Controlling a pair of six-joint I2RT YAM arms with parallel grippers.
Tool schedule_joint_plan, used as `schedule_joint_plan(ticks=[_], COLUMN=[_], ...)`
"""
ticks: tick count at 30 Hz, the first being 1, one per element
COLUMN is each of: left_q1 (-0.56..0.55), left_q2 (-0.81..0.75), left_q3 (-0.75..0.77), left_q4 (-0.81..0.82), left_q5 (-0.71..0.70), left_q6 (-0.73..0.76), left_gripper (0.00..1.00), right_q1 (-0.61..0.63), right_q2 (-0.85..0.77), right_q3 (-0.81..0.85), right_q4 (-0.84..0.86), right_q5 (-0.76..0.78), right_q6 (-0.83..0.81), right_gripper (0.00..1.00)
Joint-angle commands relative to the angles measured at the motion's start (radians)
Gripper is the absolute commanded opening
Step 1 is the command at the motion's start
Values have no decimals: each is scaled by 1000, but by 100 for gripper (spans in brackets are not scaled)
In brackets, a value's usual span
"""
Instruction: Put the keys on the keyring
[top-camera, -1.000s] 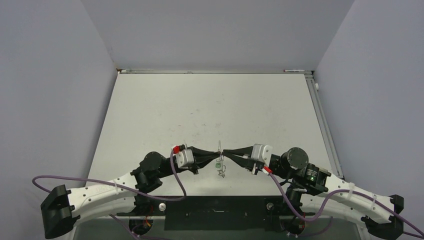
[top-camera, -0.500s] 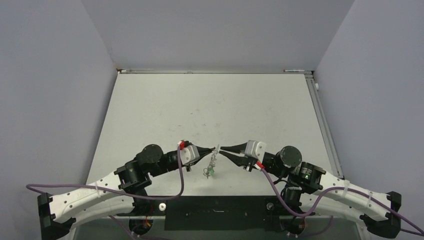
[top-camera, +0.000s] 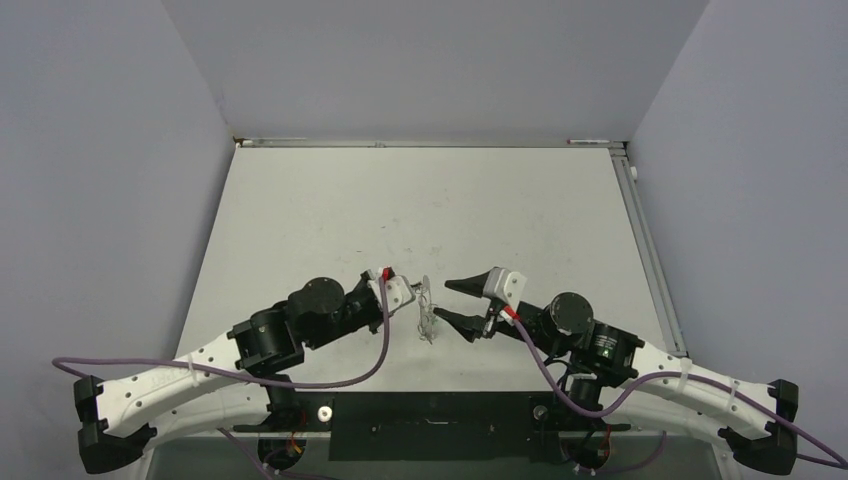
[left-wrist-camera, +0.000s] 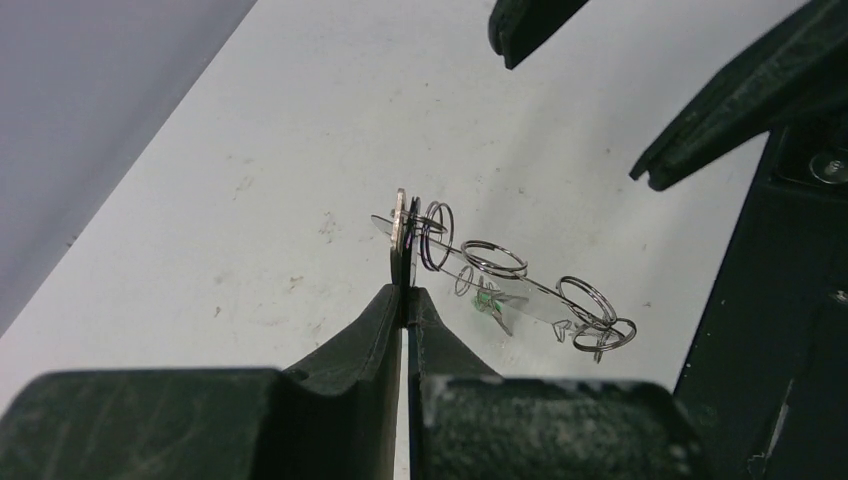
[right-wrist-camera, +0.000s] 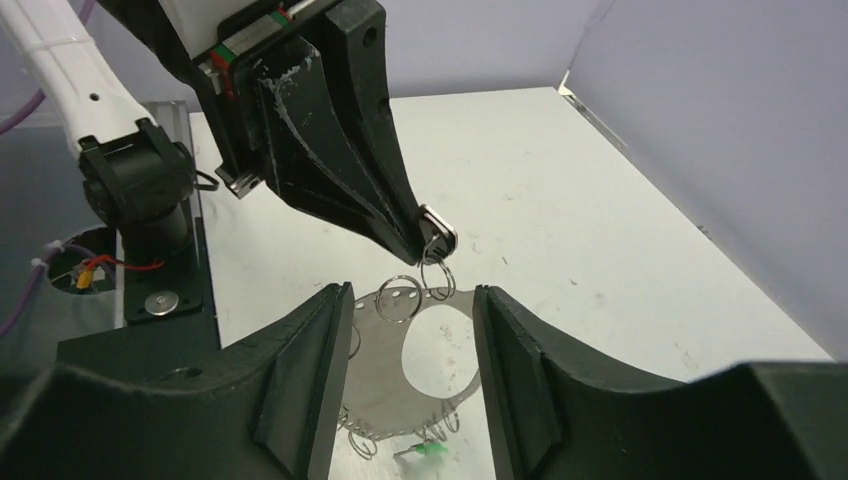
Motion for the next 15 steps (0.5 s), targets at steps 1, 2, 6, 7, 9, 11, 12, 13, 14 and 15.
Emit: schedule_joint_plan(ticks=[1, 2, 6, 7, 9, 11, 12, 13, 14, 15], left_q1=[-4, -4, -3, -1, 3, 16, 24, 33, 43, 52], left_q2=[52, 81, 179, 205, 259, 322, 354, 388, 412, 443], left_q3=[99, 122, 218, 238, 275, 315, 334, 348, 361, 374], left_q4=[-33, -55, -135, -151, -188, -237, -256, -273, -287, -301], left_q5=[-122, -137, -193, -205, -207, -187, -174, -164, -157, -155], left_q6=[-30, -34, -58, -62, -63, -63, -63, -62, -59, -57], left_gripper=[0, 0, 0, 0, 0, 0, 0, 0, 0, 0], right_q1=[-4, -5, -3, -3, -1, -1, -1, -1, -1, -1], right_q2=[-10, -15, -42, -51, -64, -77, -81, -84, -89, -93], right_q3=[-25, -31, -88, -102, -117, -129, -136, -143, -147, -149], right_q4=[10, 6, 14, 13, 3, -5, -9, -17, -27, -42], right_q5=[127, 148, 211, 229, 290, 358, 394, 437, 480, 531], right_q6=[136, 171, 242, 246, 260, 277, 286, 295, 307, 323], right_gripper=[53, 56, 70, 71, 72, 73, 73, 73, 73, 73])
